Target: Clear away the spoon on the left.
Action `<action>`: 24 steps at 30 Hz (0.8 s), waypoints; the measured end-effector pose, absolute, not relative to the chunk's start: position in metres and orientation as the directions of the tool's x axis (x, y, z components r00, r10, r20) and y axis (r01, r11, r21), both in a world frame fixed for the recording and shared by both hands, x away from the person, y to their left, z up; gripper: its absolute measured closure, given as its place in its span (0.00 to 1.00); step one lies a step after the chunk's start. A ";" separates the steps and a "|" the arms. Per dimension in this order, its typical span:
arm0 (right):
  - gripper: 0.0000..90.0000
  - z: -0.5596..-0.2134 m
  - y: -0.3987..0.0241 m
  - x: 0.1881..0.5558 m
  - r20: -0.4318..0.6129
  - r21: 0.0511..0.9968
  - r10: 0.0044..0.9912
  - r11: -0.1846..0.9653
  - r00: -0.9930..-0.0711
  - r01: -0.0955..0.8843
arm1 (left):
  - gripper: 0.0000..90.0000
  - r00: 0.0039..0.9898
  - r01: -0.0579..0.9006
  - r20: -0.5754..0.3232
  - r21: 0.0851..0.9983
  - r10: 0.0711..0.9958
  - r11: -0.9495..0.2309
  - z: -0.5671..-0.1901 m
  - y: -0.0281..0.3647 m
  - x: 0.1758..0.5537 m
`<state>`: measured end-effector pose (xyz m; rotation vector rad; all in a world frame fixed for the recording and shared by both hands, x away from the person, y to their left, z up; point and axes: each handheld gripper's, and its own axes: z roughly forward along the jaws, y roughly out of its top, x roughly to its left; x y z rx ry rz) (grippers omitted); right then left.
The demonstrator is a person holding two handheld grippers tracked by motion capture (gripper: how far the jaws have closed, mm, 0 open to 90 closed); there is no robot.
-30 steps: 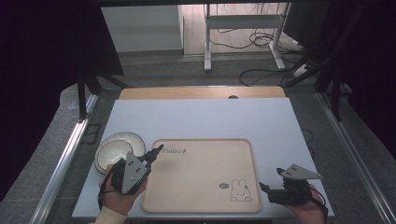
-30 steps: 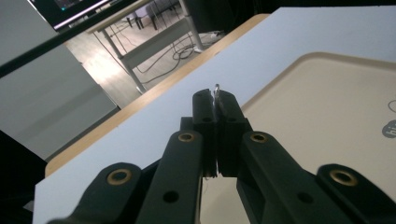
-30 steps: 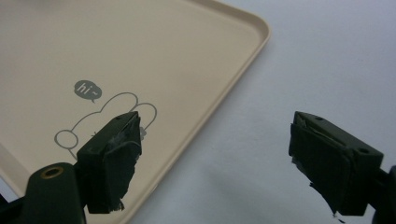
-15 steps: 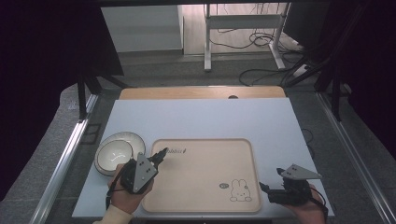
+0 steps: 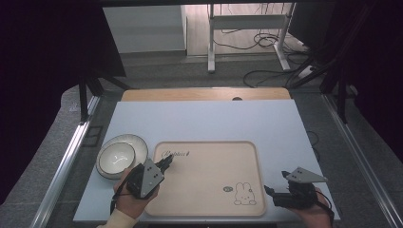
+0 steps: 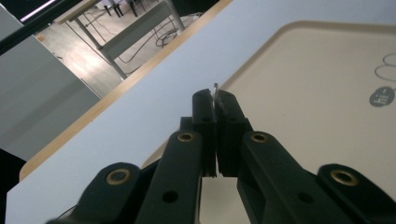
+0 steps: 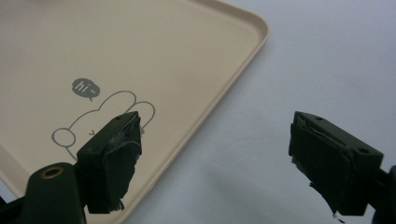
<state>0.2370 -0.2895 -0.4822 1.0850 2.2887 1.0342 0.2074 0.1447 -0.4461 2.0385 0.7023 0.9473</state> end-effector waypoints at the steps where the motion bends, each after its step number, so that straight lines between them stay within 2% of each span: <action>1: 0.19 -0.482 -0.290 0.237 -0.042 0.763 0.786 0.424 -0.617 0.488 | 0.99 0.575 0.157 0.385 0.814 0.722 -0.559 -0.447 0.144 0.207; 24: 0.19 -0.485 -0.289 0.238 -0.043 0.749 0.777 0.441 -0.628 0.495 | 0.98 0.614 0.183 0.386 0.779 0.688 -0.600 -0.456 0.140 0.210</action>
